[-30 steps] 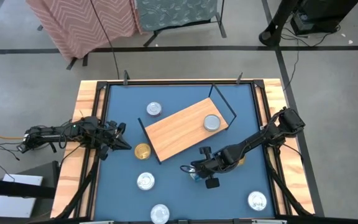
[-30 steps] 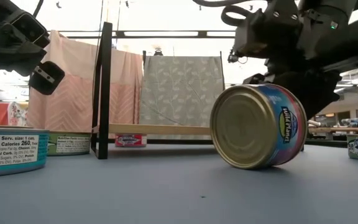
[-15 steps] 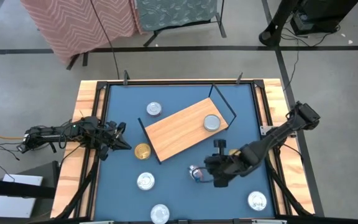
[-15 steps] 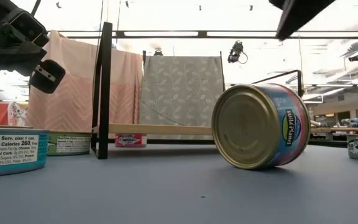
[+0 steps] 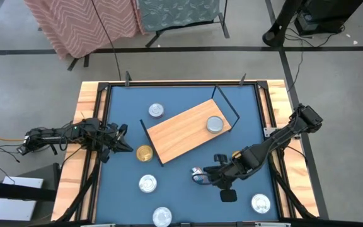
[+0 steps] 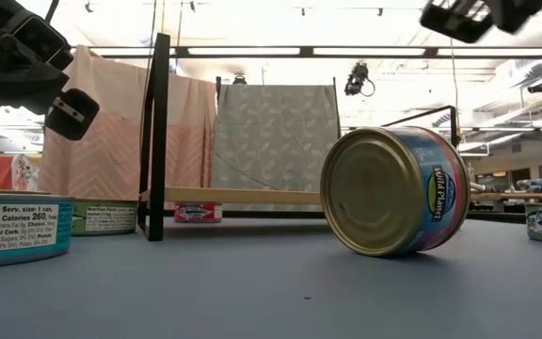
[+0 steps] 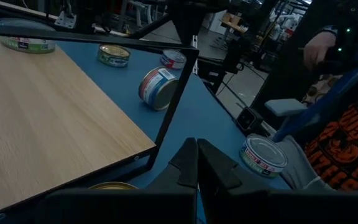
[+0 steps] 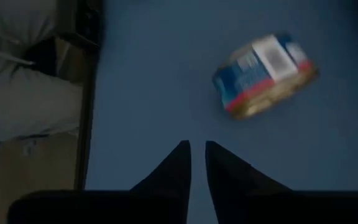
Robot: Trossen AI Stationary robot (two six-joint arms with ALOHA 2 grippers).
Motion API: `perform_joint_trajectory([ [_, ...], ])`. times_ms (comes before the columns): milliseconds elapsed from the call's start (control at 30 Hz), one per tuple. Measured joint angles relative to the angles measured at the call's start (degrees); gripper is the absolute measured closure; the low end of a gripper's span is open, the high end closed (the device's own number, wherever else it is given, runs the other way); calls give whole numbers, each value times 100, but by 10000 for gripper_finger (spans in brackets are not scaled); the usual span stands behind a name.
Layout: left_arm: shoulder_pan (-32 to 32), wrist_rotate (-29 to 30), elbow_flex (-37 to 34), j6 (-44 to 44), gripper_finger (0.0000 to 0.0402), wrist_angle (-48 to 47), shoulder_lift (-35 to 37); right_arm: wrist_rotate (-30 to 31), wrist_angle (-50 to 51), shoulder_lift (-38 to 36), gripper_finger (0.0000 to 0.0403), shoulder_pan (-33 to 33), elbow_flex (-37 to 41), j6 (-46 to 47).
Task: Stack canned seafood by type on shelf
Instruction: Put the blue/pink tuna can on the shelf
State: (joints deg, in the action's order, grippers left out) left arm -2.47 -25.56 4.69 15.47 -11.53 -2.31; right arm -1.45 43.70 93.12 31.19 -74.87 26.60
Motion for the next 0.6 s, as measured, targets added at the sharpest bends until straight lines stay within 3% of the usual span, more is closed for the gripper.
perform_joint_trajectory([
  [133, -1, -11, 0, 113, 395, 0, 0, 42, -556, 0, 354, -196, 0, -366],
  [367, 1, -22, 0, 122, 395, -2, 0, 1036, -387, 0, 370, -228, 0, 219],
  [600, 0, -22, 0, -53, 395, -2, 0, 1086, -378, 0, 311, -196, 0, 1351],
])
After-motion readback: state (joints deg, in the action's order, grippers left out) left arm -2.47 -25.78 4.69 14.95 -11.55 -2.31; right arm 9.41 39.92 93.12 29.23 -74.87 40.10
